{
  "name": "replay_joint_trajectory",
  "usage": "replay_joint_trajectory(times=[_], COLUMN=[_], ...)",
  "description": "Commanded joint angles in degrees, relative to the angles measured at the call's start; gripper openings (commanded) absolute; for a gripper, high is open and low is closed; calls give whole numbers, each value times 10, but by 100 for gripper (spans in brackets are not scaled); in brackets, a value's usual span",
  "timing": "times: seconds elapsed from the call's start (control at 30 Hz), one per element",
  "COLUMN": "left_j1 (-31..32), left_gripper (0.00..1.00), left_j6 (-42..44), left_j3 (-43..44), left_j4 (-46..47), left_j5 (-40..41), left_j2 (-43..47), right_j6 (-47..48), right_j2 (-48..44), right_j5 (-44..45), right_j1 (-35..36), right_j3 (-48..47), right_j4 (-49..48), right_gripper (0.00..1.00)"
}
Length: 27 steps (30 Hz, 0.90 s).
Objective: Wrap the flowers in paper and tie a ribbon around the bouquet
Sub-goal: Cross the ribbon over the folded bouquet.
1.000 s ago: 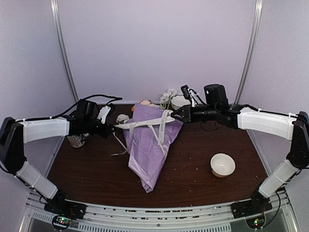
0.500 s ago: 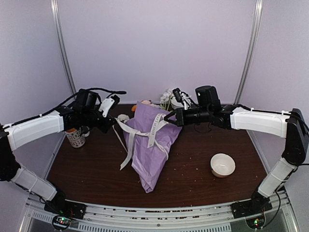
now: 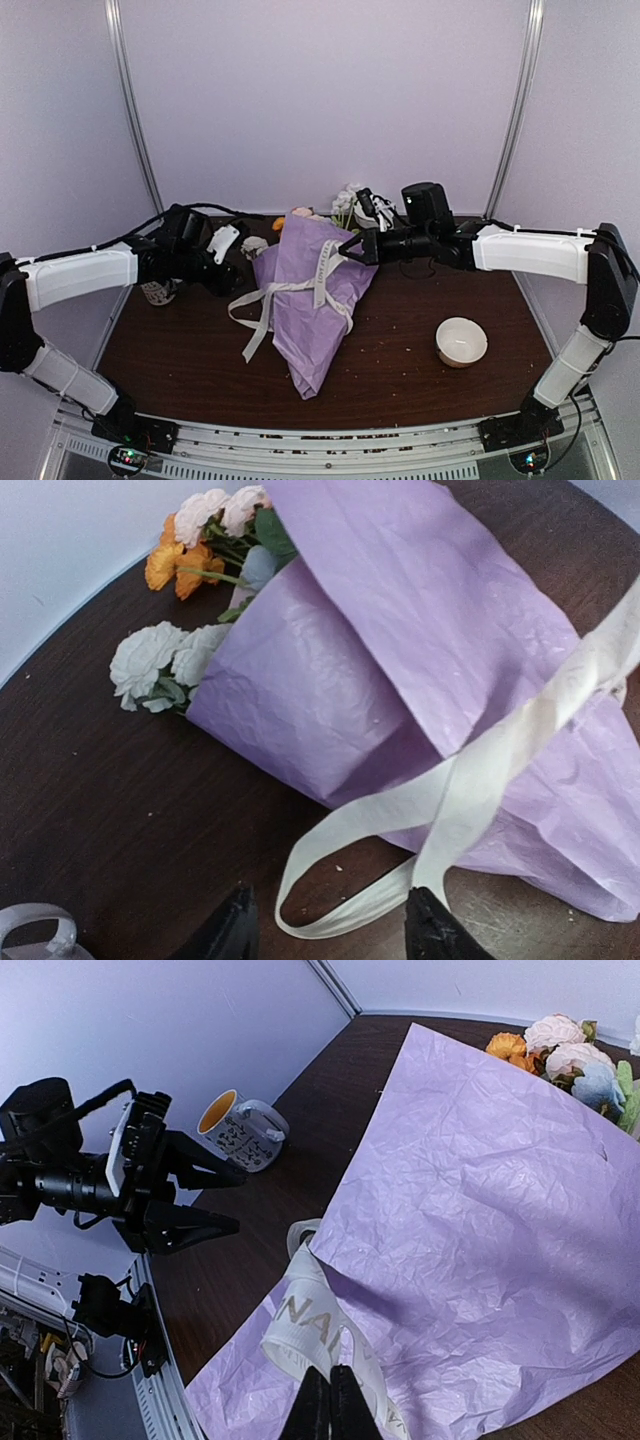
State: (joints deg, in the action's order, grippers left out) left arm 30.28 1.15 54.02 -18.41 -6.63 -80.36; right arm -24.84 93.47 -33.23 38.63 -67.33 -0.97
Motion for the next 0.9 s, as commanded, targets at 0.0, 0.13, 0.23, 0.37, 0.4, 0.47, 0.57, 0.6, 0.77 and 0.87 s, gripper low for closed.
replay_joint_trajectory(times=[0.0, 0.13, 0.23, 0.37, 0.4, 0.47, 0.57, 0.6, 0.77, 0.87], left_j1=[24, 51, 67, 68, 68, 68, 68, 68, 68, 69], left_gripper=[52, 67, 75, 80, 79, 71, 43, 36, 0, 4], left_j6=[-32, -58, -48, -46, -46, -51, -59, -58, -53, -57], left_j3=[-60, -91, -83, -52, -46, -40, -43, -44, -47, -64], left_j4=[68, 120, 137, 144, 155, 179, 204, 206, 175, 165], left_j5=[-70, -93, -65, 0, 0, -6, 5, 8, -1, -9], left_j2=[3, -42, -83, -146, -155, -166, -168, -168, -160, -124], right_j6=[-10, -7, -5, -6, -7, -8, -7, -6, -5, -2], right_j2=[12, 12, 12, 12, 13, 13, 8, 7, 9, 7], right_j5=[-3, -3, -3, -3, -4, -5, -3, -3, -4, -1], right_j1=[-1, -1, -1, -1, -1, -1, -1, -1, -1, -1], right_j3=[3, 0, -1, 1, 2, 3, 7, 7, 1, -1], right_j4=[-16, -12, -8, -10, -10, -9, -10, -10, -4, -2], right_gripper=[0, 0, 0, 0, 0, 0, 0, 0, 0, 0])
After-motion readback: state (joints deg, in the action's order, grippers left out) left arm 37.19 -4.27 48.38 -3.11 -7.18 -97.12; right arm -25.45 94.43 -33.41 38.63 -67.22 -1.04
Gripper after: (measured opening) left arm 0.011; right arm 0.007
